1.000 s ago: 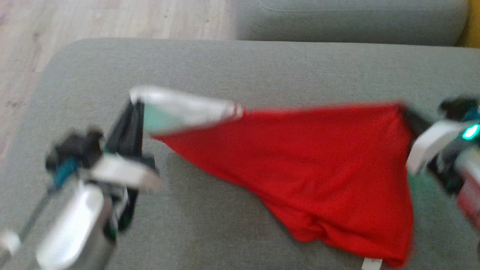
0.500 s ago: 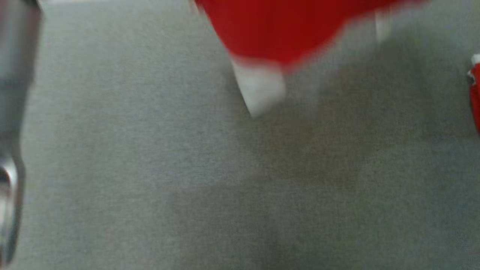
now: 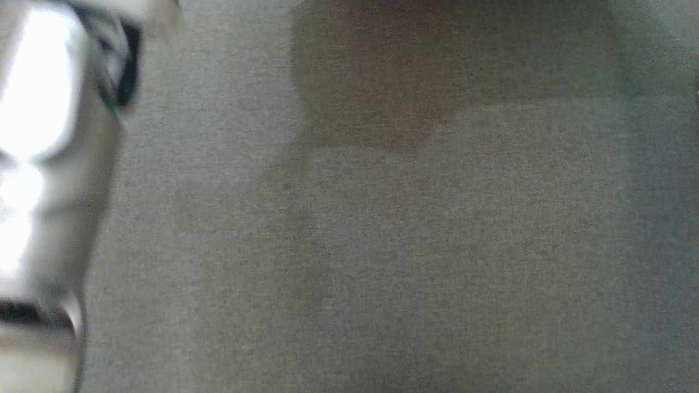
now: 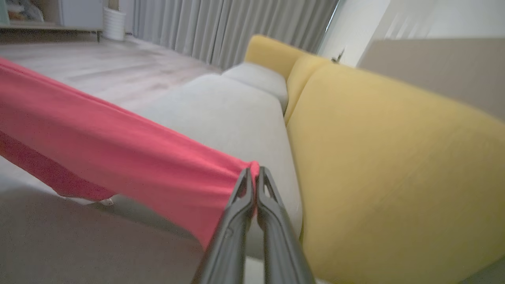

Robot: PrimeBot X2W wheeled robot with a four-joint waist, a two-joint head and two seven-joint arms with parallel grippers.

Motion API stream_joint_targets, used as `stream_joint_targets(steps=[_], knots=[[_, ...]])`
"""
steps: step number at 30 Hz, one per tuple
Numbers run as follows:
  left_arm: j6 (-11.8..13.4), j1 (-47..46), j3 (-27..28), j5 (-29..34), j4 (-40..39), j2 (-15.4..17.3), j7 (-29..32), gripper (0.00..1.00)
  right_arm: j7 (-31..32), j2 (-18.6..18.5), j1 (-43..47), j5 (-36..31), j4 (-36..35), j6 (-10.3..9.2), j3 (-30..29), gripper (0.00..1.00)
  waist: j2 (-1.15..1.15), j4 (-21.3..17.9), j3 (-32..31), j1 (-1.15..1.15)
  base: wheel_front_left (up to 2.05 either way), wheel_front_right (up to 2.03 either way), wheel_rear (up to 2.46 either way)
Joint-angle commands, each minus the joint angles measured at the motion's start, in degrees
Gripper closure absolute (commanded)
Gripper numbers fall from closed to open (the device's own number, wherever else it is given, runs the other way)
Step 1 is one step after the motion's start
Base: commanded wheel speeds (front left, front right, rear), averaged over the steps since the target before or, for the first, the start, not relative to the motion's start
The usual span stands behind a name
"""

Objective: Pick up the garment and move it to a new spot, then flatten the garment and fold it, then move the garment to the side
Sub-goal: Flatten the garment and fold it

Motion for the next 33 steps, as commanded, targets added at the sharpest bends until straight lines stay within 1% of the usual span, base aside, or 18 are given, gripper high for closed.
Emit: stream_joint_targets(steps=[1,4,9,15,17,18,19,20,23,26,29,33], knots=[[0.83,1.46,1.33,-0.31,-2.65,3.32,-0.74,1.0,-0.63,-0.49,2.82,0.56,-0.31,-0.04,0.05,1.0,0.0,0.42,-0.71,-0.01,0.0,0.0,0.0],[2.5,12.59,0.99,-1.16,-6.27,3.69,-1.85,1.0,-0.73,-0.33,9.56,1.8,-1.34,-0.04,-1.79,1.0,0.0,0.95,-2.6,-0.01,0.0,0.0,0.0],[6.67,32.65,1.6,-3.18,-14.12,5.22,-2.83,1.0,-0.76,-1.12,23.63,1.32,-8.57,-0.04,-8.95,1.0,0.0,0.86,-7.08,-0.01,0.0,0.0,0.0],[11.64,52.56,2.2,-6.44,-25.73,5.56,-2.68,1.0,-0.77,-1.24,41.68,-3.62,-17.73,-0.04,-19.53,1.0,0.0,0.57,-12.02,-0.01,0.0,0.0,0.0],[13.32,57.85,2.19,-7.5,-29.38,5.61,-1.89,1.0,-0.77,-0.48,47.08,-5.52,-20.29,-0.04,-22.58,1.0,0.0,0.19,-13.07,-0.01,0.0,0.0,0.0],[13.32,57.85,2.19,-7.5,-29.38,5.61,-1.89,1.0,-0.77,-0.48,47.08,-5.52,-20.29,-0.04,-22.58,1.0,0.0,0.19,-13.07,-0.01,0.0,0.0,0.0],[14.95,62.3,2.04,-8.3,-32.93,5.7,-0.85,1.0,-0.77,0.14,52.07,-7.63,-22.67,-0.04,-25.17,1.0,0.0,-0.01,-13.74,-0.01,0.0,0.0,0.0],[14.95,62.3,2.04,-8.3,-32.93,5.7,-0.85,1.0,-0.77,0.14,52.07,-7.63,-22.67,-0.04,-25.17,1.0,0.0,-0.01,-13.74,-0.01,0.0,0.0,0.0],[17.25,68.25,1.43,-9.03,-39.11,6.25,1.09,1.0,-0.6,1.91,59.77,-9.76,-26.89,-0.04,-29.73,1.0,0.0,-0.58,-14.1,-0.01,0.0,0.0,0.0],[17.91,68.8,1.45,-9.27,-41.38,6.62,2.2,1.0,1.03,3.51,62.39,-11.02,-29.78,-0.04,-31.67,1.0,0.0,-1.15,-13.29,-0.01,0.0,0.0,0.0],[17.76,65.71,1.27,-8.89,-41.86,6.68,3.65,1.0,2.7,5.19,62.38,-11.5,-31.63,-0.04,-32.77,1.0,0.0,-1.61,-11.89,-0.01,0.0,0.0,0.0],[16.86,58.3,1.31,-8.5,-39.64,5.72,5.15,1.0,4.41,6.88,59.66,-12.42,-32.22,-0.04,-32.88,1.0,0.0,-2.16,-9.67,-0.01,0.0,0.0,0.0]])
